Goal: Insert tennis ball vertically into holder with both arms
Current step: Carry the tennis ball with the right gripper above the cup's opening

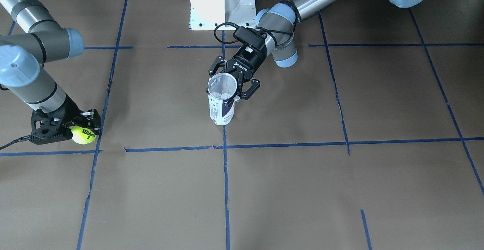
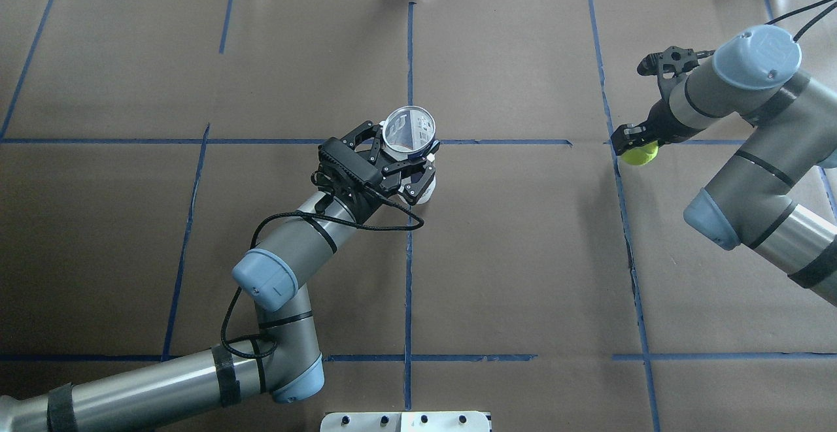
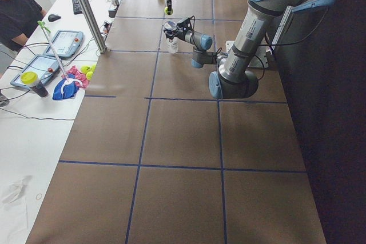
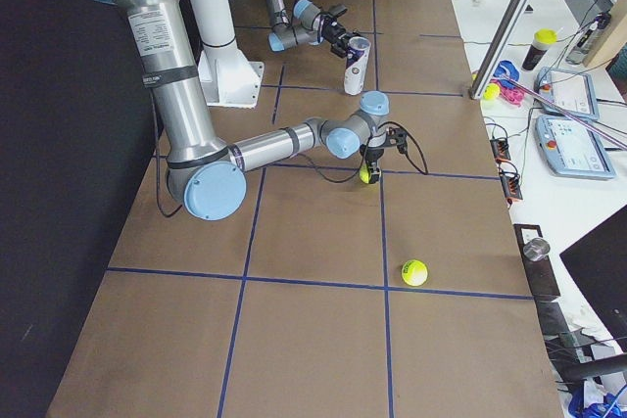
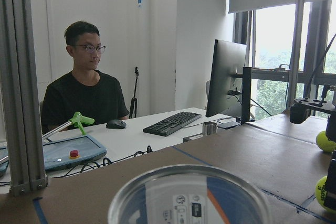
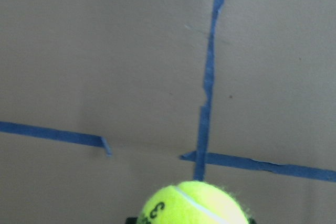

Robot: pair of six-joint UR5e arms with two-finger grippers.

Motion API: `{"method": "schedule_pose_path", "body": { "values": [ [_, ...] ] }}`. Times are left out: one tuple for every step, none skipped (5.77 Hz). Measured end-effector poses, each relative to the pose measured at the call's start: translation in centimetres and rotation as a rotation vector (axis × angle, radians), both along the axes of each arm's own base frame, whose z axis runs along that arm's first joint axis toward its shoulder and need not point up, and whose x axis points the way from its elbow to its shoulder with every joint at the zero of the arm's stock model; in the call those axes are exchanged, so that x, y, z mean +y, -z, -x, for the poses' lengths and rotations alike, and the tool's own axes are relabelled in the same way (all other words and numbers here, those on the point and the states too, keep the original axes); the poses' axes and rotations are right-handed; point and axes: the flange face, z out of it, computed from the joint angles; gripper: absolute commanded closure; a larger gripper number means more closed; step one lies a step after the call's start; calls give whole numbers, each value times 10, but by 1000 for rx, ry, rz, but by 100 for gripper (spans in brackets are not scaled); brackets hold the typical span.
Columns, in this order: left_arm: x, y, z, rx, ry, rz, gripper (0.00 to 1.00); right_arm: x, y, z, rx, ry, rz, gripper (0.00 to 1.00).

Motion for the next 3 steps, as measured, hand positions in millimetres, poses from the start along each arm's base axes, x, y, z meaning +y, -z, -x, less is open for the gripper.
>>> {"method": "schedule_pose_path", "body": {
  "values": [
    [2, 0, -1, -2, -2, -1, 31, 6, 72, 2, -118, -87, 30, 98],
    [2, 0, -2, -3, -3, -1, 31, 10, 145, 12, -246, -163, 91, 96],
    [2, -2, -2, -5, -4, 0, 30, 14, 209, 24, -357, -221, 160, 90]
  ]
}}
